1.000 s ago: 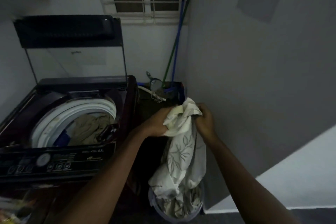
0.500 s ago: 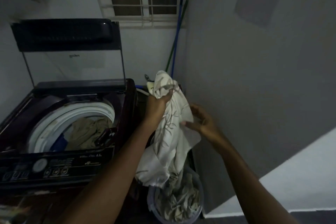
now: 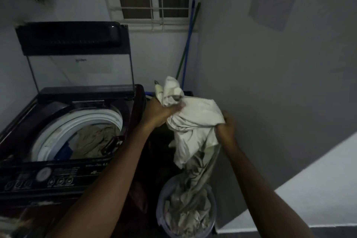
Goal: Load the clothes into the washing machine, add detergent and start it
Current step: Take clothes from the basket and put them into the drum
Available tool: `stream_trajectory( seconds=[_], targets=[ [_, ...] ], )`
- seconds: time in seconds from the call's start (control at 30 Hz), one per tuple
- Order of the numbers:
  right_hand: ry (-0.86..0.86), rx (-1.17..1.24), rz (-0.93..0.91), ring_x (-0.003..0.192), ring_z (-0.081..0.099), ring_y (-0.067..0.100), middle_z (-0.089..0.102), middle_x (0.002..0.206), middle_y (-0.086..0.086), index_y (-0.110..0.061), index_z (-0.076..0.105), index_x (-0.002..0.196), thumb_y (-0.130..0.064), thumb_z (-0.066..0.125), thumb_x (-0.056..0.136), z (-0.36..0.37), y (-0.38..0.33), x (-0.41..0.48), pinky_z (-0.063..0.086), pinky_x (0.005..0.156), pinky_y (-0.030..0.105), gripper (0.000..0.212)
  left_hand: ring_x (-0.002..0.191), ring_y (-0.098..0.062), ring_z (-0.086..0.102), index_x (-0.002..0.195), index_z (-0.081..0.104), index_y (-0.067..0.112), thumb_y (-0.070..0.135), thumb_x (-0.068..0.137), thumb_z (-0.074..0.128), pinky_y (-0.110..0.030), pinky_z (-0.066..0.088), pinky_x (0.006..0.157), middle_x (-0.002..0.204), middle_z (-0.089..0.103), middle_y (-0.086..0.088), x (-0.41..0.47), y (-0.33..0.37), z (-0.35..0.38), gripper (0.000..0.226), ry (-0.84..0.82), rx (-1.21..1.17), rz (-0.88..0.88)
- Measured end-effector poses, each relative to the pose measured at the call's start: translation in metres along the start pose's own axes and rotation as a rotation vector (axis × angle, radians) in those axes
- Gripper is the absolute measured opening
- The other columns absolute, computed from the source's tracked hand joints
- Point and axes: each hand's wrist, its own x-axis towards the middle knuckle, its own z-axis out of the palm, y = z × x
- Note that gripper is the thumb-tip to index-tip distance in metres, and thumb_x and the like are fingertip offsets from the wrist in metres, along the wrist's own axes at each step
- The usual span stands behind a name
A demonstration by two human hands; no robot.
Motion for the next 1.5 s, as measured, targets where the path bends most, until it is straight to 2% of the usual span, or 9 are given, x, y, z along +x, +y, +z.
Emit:
stream_trajectory(
  seconds=[0.17, 0.3, 0.47, 0.63, 0.77, 1.03, 1.13, 1.3, 1.5],
  targets=[
    [-0.177, 0.046, -0.108, 0.057, 0.052, -0.005, 0.059, 0.062, -0.012, -0.008, 0.057, 0.071, 0.009, 0.051, 0.083, 0.022, -0.059, 0.008, 0.044, 0.057, 0.013, 0.021, 0.115, -0.012, 0.061, 0.121, 0.057, 0.026, 0.064, 0.028, 0.094, -0.040, 0.054, 0.097, 0.123, 0.062, 0.002, -0.011, -0.019, 0.016, 0.108, -0.189, 0.247, 0.052],
    [-0.334, 0.061, 0.025, 0.055, 0.054, -0.003, 0.058, 0.080, 0.004, 0.017, 0.059, 0.105, 0.007, 0.048, 0.093, 0.044, -0.081, 0.004, 0.044, 0.058, 0.011, 0.019, 0.107, -0.013, 0.068, 0.121, 0.063, 0.018, 0.036, 0.039, 0.098, -0.041, 0.056, 0.094, 0.113, 0.072, 0.003, -0.022, -0.016, 0.027, 0.091, -0.238, -0.030, 0.022],
    [-0.767, 0.077, 0.066, 0.106, 0.064, 0.014, 0.064, 0.121, 0.005, -0.006, 0.050, 0.134, 0.003, 0.058, 0.069, 0.028, -0.080, 0.004, 0.053, 0.083, 0.023, 0.065, 0.112, -0.019, 0.065, 0.136, 0.052, 0.017, 0.025, 0.045, 0.095, -0.039, 0.054, 0.095, 0.128, 0.064, -0.003, -0.011, -0.014, 0.018, 0.101, 0.096, -0.193, -0.058],
    [-0.554, -0.068, 0.048, 0.127, 0.045, 0.008, 0.046, 0.141, -0.006, -0.016, 0.037, 0.144, 0.001, 0.076, 0.074, 0.000, -0.029, -0.011, 0.045, 0.096, 0.016, 0.082, 0.100, -0.024, 0.070, 0.129, 0.058, 0.005, 0.031, 0.066, 0.088, -0.036, 0.056, 0.081, 0.120, 0.069, -0.015, -0.010, -0.005, 0.017, 0.074, 0.031, -0.492, -0.197],
    [-0.710, -0.269, 0.234, 0.127, 0.047, 0.008, 0.044, 0.143, -0.008, -0.022, 0.022, 0.150, -0.027, 0.092, 0.057, 0.006, 0.035, -0.037, 0.044, 0.096, 0.019, 0.117, 0.092, -0.029, 0.069, 0.115, 0.063, -0.003, 0.015, 0.069, 0.072, -0.037, 0.058, 0.077, 0.101, 0.071, -0.013, -0.012, 0.019, 0.019, 0.050, -0.004, -0.708, -0.182],
    [-0.166, -0.075, 0.312, 0.104, 0.054, 0.016, 0.058, 0.120, 0.006, -0.004, 0.057, 0.127, -0.011, 0.056, 0.094, 0.008, 0.037, -0.027, 0.045, 0.088, 0.023, 0.034, 0.047, -0.011, 0.059, 0.075, 0.056, 0.004, 0.010, 0.089, 0.060, -0.019, 0.048, 0.048, 0.064, 0.057, -0.011, -0.007, 0.015, -0.022, 0.016, 0.062, -0.591, -0.261],
    [0.043, -0.040, 0.151, 0.093, 0.060, 0.022, 0.065, 0.100, 0.006, -0.011, 0.066, 0.105, -0.007, 0.058, 0.088, -0.005, 0.000, -0.006, 0.051, 0.064, 0.016, 0.019, 0.070, -0.011, 0.069, 0.085, 0.062, 0.020, 0.011, 0.075, 0.077, -0.026, 0.058, 0.063, 0.084, 0.069, -0.002, -0.006, -0.014, -0.035, 0.021, 0.240, -0.302, -0.191],
    [-0.010, -0.090, -0.063, 0.076, 0.061, 0.019, 0.065, 0.079, 0.005, -0.011, 0.059, 0.079, -0.018, 0.050, 0.073, 0.029, -0.053, 0.003, 0.050, 0.068, 0.033, 0.013, 0.088, -0.013, 0.071, 0.089, 0.070, 0.022, 0.030, 0.039, 0.084, -0.028, 0.059, 0.077, 0.093, 0.073, 0.007, -0.015, -0.025, -0.003, 0.053, 0.255, -0.116, -0.136],
    [-0.286, -0.130, 0.055, 0.085, 0.066, 0.014, 0.069, 0.093, 0.001, -0.016, 0.066, 0.101, -0.009, 0.053, 0.084, 0.054, -0.076, -0.002, 0.056, 0.071, 0.025, 0.022, 0.112, -0.021, 0.065, 0.125, 0.053, 0.026, 0.018, 0.041, 0.091, -0.048, 0.055, 0.093, 0.122, 0.067, -0.003, -0.015, -0.024, 0.010, 0.092, -0.010, -0.135, -0.002]
  ],
)
